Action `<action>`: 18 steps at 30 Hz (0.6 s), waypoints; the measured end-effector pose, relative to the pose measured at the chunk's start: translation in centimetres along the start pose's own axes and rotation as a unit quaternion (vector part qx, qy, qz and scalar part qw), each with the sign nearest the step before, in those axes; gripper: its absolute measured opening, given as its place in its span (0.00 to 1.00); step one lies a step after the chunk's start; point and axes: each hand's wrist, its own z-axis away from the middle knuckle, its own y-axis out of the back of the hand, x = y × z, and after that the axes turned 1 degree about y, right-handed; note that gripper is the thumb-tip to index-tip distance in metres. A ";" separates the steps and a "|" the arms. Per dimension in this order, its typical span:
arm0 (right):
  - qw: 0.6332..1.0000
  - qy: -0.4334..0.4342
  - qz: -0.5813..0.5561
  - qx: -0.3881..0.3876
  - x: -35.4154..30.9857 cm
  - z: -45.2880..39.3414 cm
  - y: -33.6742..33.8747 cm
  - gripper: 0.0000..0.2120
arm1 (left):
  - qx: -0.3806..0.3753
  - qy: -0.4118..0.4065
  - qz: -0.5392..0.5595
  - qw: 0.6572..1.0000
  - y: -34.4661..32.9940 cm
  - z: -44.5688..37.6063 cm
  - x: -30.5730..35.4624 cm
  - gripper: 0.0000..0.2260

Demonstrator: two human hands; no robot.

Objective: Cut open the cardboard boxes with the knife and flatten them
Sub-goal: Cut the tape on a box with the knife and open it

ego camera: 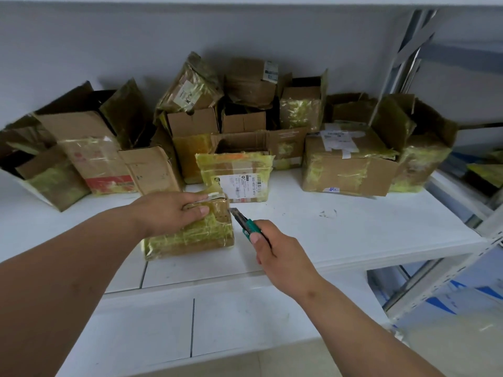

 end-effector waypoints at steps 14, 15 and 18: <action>0.993 -0.040 0.105 0.047 -1.8 -0.8 -1.4 0.13 | 0.004 -0.019 0.015 1.000 0.0 0.1 -0.1 0.31; 0.992 -0.039 0.110 0.048 -1.9 -0.8 -1.5 0.13 | 0.006 -0.021 0.017 1.000 -0.1 0.0 -0.1 0.29; 0.991 -0.032 0.124 0.046 -1.9 -0.6 -1.5 0.11 | 0.002 -0.020 0.025 0.999 -0.1 0.0 -0.3 0.27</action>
